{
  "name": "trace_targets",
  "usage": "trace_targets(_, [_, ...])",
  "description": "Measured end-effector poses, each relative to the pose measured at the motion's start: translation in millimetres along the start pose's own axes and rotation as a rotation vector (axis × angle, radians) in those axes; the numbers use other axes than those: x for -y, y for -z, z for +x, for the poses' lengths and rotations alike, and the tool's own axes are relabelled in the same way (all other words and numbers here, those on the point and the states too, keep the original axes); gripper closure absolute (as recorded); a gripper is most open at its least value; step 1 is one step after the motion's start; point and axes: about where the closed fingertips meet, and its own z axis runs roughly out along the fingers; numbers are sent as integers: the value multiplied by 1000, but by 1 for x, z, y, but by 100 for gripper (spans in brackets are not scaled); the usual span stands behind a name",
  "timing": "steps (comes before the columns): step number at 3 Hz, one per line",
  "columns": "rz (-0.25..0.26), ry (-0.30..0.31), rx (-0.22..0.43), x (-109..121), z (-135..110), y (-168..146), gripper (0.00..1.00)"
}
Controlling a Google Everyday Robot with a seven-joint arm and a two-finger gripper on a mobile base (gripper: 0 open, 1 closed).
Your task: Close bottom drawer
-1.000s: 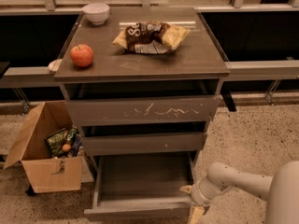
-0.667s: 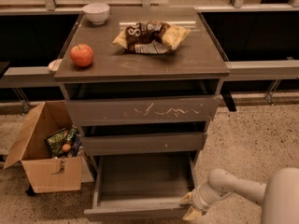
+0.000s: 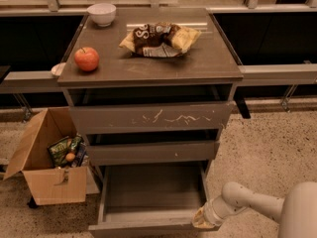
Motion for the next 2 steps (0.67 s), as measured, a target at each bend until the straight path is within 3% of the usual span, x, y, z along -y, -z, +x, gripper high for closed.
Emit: trace_targets(2, [70, 32, -42, -14, -11, 20, 100])
